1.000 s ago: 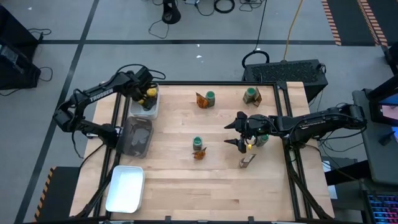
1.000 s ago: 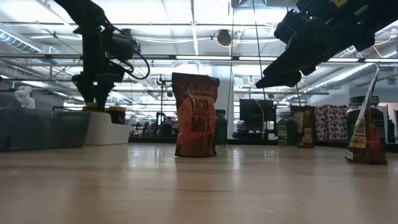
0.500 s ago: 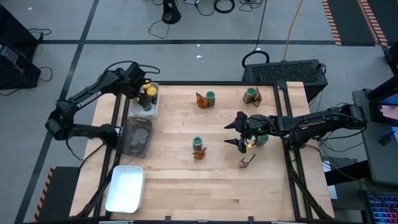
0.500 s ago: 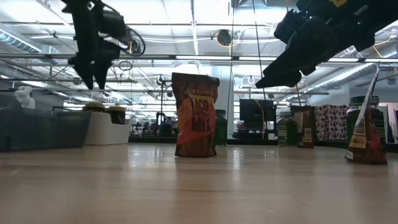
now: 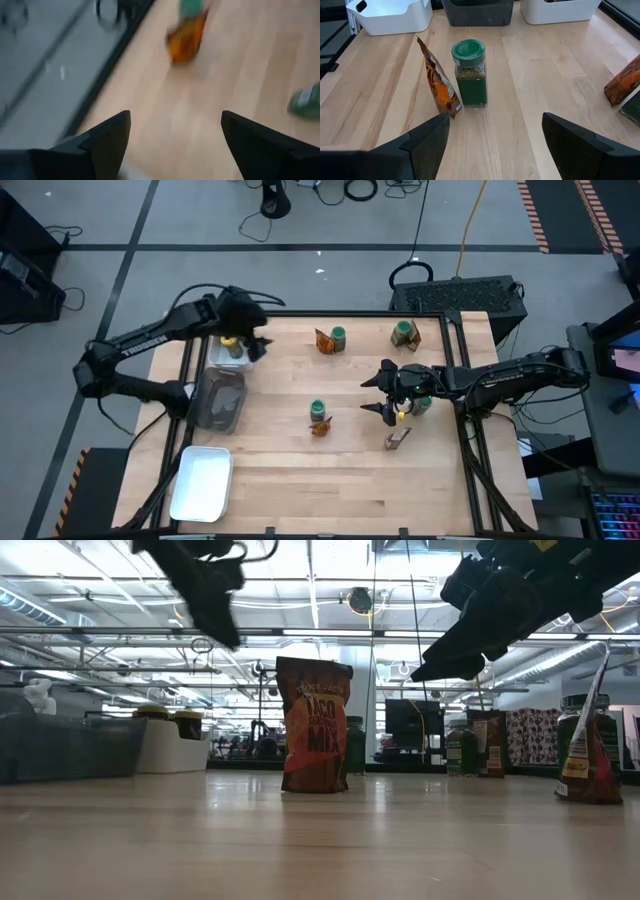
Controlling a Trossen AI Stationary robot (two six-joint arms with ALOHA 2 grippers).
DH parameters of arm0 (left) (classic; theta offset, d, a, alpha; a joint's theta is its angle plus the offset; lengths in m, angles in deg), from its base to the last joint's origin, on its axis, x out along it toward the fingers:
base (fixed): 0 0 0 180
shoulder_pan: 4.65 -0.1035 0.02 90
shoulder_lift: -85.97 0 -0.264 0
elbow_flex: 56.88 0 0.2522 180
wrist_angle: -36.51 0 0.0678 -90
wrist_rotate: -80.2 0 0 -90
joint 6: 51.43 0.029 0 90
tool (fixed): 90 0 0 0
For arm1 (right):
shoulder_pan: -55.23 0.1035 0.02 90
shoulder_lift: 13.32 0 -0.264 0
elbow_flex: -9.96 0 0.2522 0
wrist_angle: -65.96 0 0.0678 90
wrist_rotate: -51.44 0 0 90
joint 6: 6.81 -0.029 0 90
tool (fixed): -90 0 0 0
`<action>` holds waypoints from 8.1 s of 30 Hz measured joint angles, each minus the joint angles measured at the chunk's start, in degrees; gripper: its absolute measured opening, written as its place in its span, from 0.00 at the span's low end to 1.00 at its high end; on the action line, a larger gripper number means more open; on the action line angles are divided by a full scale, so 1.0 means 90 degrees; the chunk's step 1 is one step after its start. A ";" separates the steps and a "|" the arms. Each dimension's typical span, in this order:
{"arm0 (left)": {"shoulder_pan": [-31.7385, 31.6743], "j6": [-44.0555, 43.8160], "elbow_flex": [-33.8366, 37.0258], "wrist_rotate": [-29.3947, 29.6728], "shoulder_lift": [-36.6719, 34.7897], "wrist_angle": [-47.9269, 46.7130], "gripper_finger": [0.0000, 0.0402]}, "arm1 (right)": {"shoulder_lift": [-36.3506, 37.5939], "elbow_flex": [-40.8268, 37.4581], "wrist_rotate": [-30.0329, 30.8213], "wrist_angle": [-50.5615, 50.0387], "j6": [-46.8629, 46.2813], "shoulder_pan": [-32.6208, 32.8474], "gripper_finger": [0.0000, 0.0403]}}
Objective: Sort spices by type
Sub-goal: Put the top left orange seasoning pack into the black bin, then put the bottom left orange seasoning pack into the black bin
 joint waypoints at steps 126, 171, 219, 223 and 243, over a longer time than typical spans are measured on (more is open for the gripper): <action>0.1602 -0.1187 0.1700 0.0093 -0.3059 -0.2585 0.00 | -0.0741 0.0000 -0.0023 0.0903 0.0168 0.0002 0.74; 0.1215 0.0330 0.2210 0.0641 -0.1464 -0.3208 0.00 | -0.0736 0.0000 -0.0027 0.1284 -0.0027 0.0002 0.74; 0.1204 -0.0234 0.0080 -0.1020 -0.1463 -0.2412 0.25 | -0.0736 0.0000 -0.0027 0.1274 0.0005 0.0002 0.74; 0.1652 -0.0357 0.0208 -0.2267 -0.1488 -0.1290 0.25 | -0.0736 0.0000 -0.0027 0.1274 0.0005 0.0002 0.74; 0.4551 -0.2180 0.2679 -0.0988 -0.0534 0.3651 0.25 | -0.0733 0.0000 -0.0032 0.1312 -0.0029 0.0002 0.74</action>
